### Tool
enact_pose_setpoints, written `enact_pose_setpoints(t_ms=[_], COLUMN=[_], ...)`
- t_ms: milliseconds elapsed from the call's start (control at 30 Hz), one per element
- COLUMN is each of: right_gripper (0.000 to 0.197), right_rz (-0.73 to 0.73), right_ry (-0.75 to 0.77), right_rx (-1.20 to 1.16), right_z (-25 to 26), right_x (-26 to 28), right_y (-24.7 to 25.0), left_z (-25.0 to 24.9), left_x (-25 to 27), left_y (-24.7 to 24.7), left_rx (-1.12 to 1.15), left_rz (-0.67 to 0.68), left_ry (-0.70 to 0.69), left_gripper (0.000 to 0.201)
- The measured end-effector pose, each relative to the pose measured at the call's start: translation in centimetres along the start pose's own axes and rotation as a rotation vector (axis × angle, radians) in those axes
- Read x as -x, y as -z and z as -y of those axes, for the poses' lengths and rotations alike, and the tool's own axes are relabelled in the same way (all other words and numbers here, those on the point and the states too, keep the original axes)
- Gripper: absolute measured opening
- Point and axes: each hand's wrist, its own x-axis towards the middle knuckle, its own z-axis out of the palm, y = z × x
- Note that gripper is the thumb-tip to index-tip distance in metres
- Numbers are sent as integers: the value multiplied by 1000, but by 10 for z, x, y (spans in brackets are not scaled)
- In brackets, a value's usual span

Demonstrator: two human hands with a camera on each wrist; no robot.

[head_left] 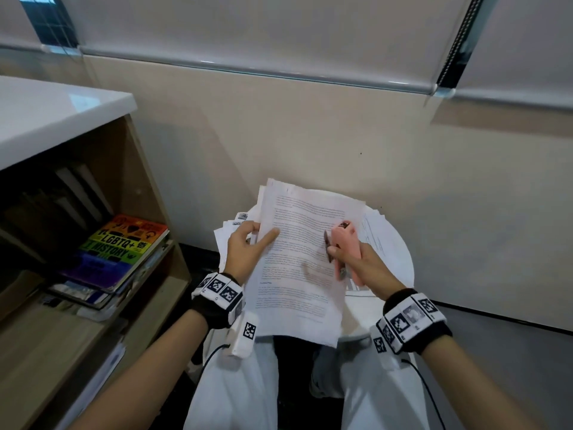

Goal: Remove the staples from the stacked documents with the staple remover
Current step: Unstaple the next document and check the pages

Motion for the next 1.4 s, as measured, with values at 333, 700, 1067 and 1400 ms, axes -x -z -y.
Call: enact_pose_setpoints(t_ms=[333, 700, 1067, 1400], right_gripper=[18, 46, 55, 50], right_rz=[-54, -134, -174, -170], right_ry=[129, 382, 249, 245], right_rx=[41, -239, -194, -174], right_z=[20, 41, 15, 5], right_x=[5, 5, -22, -32], right_y=[4, -25, -17, -4], left_z=[-41, -50, -30, -27], left_x=[-12, -17, -29, -35], left_y=[6, -19, -17, -19], left_rx=[113, -3, 110, 186], left_rz=[-12, -214, -11, 7], left_ry=[-157, -501, -160, -167], left_gripper=[30, 40, 24, 43])
